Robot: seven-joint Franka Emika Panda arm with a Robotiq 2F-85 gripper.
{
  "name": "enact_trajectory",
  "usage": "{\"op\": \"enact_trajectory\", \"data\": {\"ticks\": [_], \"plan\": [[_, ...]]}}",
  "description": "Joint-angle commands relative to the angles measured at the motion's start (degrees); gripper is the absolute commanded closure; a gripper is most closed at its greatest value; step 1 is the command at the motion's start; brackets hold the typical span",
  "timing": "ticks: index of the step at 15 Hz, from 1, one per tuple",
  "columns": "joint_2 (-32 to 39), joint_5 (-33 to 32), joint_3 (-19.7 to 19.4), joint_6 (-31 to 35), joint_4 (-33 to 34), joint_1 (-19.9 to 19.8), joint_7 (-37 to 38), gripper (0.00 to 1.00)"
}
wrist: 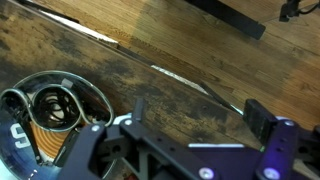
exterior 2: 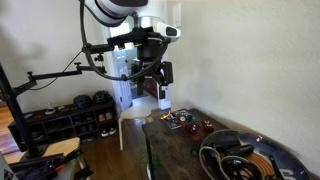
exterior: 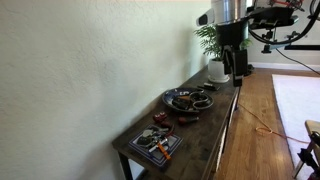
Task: Move the object to the black plate
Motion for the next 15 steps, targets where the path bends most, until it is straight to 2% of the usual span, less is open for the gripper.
{"op": "enact_trajectory", "data": {"ticks": [1, 7, 15], "plan": [[4.2, -1.0, -0.6, 6.2, 1.5, -0.7, -3.3, 0.00], [12.0, 0.0, -1.3, 16.7, 4.7, -1.9, -9.7, 0.00], [22.7, 0.7, 0.0, 18.0, 13.0, -4.1, -17.0, 0.00]]}}
